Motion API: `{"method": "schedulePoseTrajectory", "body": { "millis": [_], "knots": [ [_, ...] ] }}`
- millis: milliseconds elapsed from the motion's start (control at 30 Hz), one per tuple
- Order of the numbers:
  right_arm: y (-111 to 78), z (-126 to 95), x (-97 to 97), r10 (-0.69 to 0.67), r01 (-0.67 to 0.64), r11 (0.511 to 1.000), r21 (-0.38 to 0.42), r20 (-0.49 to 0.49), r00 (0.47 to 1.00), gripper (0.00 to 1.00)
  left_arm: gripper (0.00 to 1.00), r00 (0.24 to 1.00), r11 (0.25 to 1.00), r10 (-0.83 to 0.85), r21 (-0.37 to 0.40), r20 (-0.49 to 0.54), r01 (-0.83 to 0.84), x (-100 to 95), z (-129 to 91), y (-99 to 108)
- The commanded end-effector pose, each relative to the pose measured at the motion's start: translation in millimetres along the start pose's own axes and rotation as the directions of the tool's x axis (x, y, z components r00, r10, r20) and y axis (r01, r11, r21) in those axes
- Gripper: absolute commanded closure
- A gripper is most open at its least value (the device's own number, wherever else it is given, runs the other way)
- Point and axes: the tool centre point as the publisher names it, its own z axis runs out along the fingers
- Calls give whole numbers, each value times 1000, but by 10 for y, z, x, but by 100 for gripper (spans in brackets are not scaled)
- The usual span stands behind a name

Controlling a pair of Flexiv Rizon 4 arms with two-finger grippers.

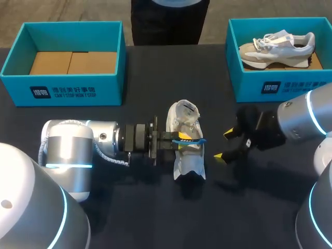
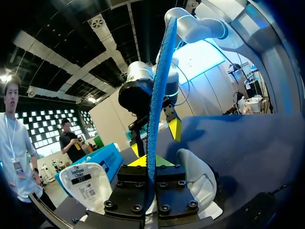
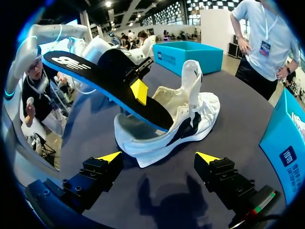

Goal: Take the shoe out of the shoebox, open the shoe tongue, remove and reinsert the insole, then place the shoe into the shoebox

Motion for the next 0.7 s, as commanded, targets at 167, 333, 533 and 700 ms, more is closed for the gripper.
{"method": "schedulePoseTrajectory", "body": {
  "millis": [167, 333, 533, 700],
  "knots": [
    [4, 49, -13, 4, -4, 1000, 8, 3, 1000, 0, 100, 999, 1000, 24, -16, -24, -24, -8, 11, 138],
    [-5, 53, -20, 7, -7, 1000, 12, 3, 1000, 0, 100, 999, 999, 40, -34, -33, -41, -6, 13, 214],
    [-15, 75, -28, 13, -13, 1000, 14, 2, 1000, 0, 100, 999, 997, 40, -58, -35, -42, -24, 13, 286],
    [-28, 97, -23, 17, -17, 1000, 18, -1, 1000, 0, 100, 998, 996, 43, -73, -39, -46, -37, 21, 312]
  ]
}}
